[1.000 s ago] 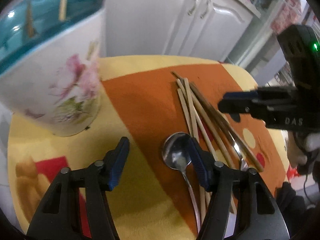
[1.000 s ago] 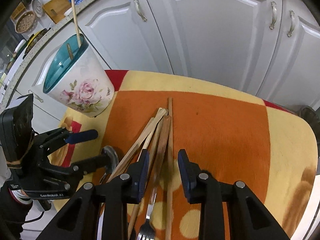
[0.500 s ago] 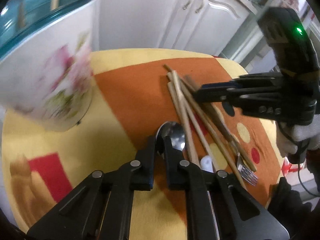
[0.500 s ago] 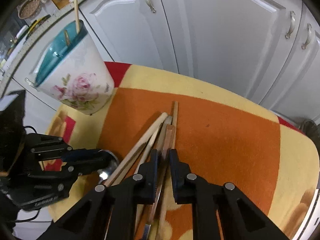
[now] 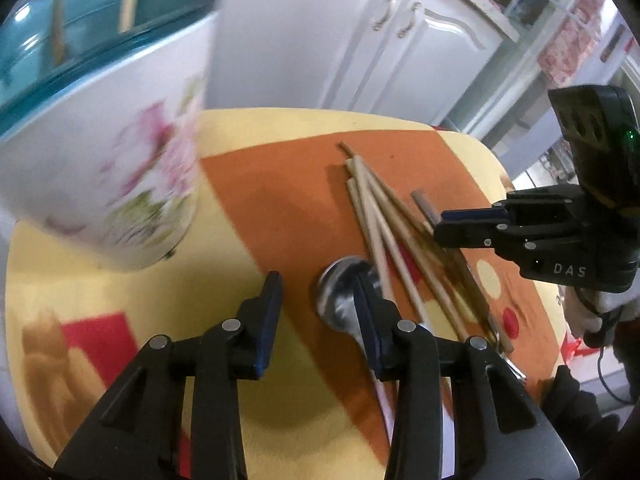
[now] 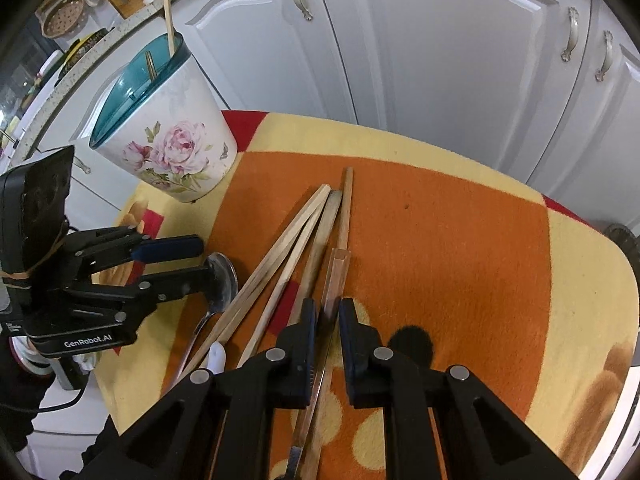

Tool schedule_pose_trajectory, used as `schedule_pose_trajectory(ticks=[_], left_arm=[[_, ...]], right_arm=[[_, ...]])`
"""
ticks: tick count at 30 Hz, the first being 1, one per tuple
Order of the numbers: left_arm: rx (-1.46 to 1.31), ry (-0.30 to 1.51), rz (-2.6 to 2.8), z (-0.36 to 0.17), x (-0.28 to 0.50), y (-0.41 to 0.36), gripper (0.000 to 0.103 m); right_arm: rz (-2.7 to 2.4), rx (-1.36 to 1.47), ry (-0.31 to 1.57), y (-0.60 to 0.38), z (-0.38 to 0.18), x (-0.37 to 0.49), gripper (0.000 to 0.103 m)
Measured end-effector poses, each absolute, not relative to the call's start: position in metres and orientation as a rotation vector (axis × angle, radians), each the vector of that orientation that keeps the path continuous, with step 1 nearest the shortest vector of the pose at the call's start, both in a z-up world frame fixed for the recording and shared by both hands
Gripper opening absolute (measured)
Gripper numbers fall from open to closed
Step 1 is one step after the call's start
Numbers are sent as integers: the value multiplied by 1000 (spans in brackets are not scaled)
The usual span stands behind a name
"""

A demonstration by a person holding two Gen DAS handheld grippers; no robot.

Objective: Organize utensils
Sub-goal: 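Grasp the wooden-handled fork with the right tool while the left tool grasps the metal spoon, then lift the fork and spoon and carry both over the utensil holder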

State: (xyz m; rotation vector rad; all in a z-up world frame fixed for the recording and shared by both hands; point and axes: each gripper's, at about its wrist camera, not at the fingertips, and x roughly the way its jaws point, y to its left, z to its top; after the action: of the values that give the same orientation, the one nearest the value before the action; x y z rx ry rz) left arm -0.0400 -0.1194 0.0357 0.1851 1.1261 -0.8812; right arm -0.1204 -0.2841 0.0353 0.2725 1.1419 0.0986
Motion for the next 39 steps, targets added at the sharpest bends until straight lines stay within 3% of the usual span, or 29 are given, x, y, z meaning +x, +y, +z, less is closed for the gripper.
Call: schedule_pose_trajectory(ticks=[4, 7, 14, 25, 34, 37, 39], left_arm=[[231, 1114, -904, 33, -37, -132, 35], [267, 1114, -928, 35, -38, -139, 13], [238, 1105, -877, 38, -47, -117, 6], [164, 1154, -771, 35, -52, -89, 6], [136, 1169, -801, 29, -41, -94, 32], [188, 1152, -805, 30, -45, -103, 31], [222, 1143, -812, 30, -50, -105, 15]], right_arm=[[101, 276, 1147, -283, 37, -117, 11], [112, 285, 1144, -275, 36, -113, 11], [150, 278, 1127, -261, 45, -113, 9], [93, 288, 1131, -264, 47, -111, 8], [102, 293, 1175, -265, 25, -95, 9], [102, 325, 1162, -266, 23, -94, 10], [103, 308, 1154, -263, 27, -98, 10]])
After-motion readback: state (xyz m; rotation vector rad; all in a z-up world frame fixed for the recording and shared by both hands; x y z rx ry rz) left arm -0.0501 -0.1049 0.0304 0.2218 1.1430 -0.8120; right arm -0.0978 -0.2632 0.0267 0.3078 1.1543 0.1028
